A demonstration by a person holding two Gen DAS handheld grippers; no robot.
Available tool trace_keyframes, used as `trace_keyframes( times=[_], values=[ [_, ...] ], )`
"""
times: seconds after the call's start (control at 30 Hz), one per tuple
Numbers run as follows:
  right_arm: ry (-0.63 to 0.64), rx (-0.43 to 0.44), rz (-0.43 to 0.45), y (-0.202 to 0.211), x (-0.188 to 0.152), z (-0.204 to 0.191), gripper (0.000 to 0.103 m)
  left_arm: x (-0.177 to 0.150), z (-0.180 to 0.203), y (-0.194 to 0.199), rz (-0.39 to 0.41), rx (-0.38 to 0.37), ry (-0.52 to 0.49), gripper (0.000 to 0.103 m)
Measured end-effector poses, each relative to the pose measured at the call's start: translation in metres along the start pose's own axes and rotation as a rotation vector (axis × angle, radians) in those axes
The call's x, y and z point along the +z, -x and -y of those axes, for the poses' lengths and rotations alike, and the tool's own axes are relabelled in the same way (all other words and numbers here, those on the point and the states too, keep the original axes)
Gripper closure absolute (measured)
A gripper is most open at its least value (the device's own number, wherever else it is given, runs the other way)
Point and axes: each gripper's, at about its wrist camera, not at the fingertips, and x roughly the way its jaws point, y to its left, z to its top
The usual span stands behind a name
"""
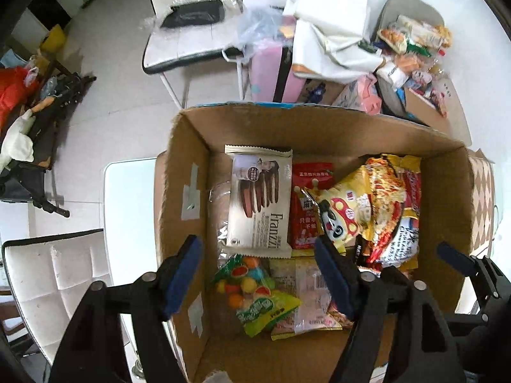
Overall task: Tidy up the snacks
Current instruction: 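Lift both open grippers out of the box toward the remaining snacks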
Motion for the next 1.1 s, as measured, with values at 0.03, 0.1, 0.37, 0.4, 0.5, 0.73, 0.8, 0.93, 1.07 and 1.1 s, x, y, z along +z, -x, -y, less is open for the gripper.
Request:
trace_keyframes(
  times=[0.03, 0.1, 0.37, 0.4, 0.5, 0.73, 0.8, 0.93, 1.07, 1.1],
  values=[
    [0.004, -0.011, 0.012, 0.005, -0.004, 0.000, 0.008, -0.003, 0.000, 0.003, 0.011, 0.000, -0.003, 0.010],
    [0.009, -0.022, 0.029, 0.013, -0.011, 0.001, 0.007, -0.014, 0.000, 0.014, 0.045, 0.010, -0.004, 0.009],
    [0.014, -0.048, 0.115, 0.054, -0.046, 0.004, 0.005, -0.048, 0.006, 0.047, 0.138, 0.004, 0.001, 0.008],
    [0.013, -0.049, 0.126, 0.060, -0.050, 0.005, 0.005, -0.053, 0.008, 0.053, 0.150, 0.002, 0.001, 0.008],
    [0.014, -0.065, 0.163, 0.077, -0.062, 0.006, 0.005, -0.068, 0.011, 0.067, 0.188, 0.007, 0.005, 0.008],
    [0.027, -0.077, 0.238, 0.115, -0.098, 0.006, 0.005, -0.106, 0.014, 0.107, 0.285, 0.019, 0.016, 0.008],
    [0.034, -0.077, 0.253, 0.126, -0.110, 0.006, 0.005, -0.117, 0.016, 0.117, 0.303, 0.021, 0.017, 0.008],
    [0.037, -0.069, 0.283, 0.148, -0.131, 0.005, 0.005, -0.138, 0.017, 0.137, 0.338, 0.012, 0.034, 0.008],
    [0.040, -0.051, 0.307, 0.167, -0.152, 0.003, 0.005, -0.155, 0.015, 0.151, 0.355, 0.002, 0.050, 0.008],
    [0.039, -0.047, 0.313, 0.173, -0.158, 0.003, 0.005, -0.159, 0.015, 0.154, 0.361, 0.002, 0.053, 0.008]
  ],
)
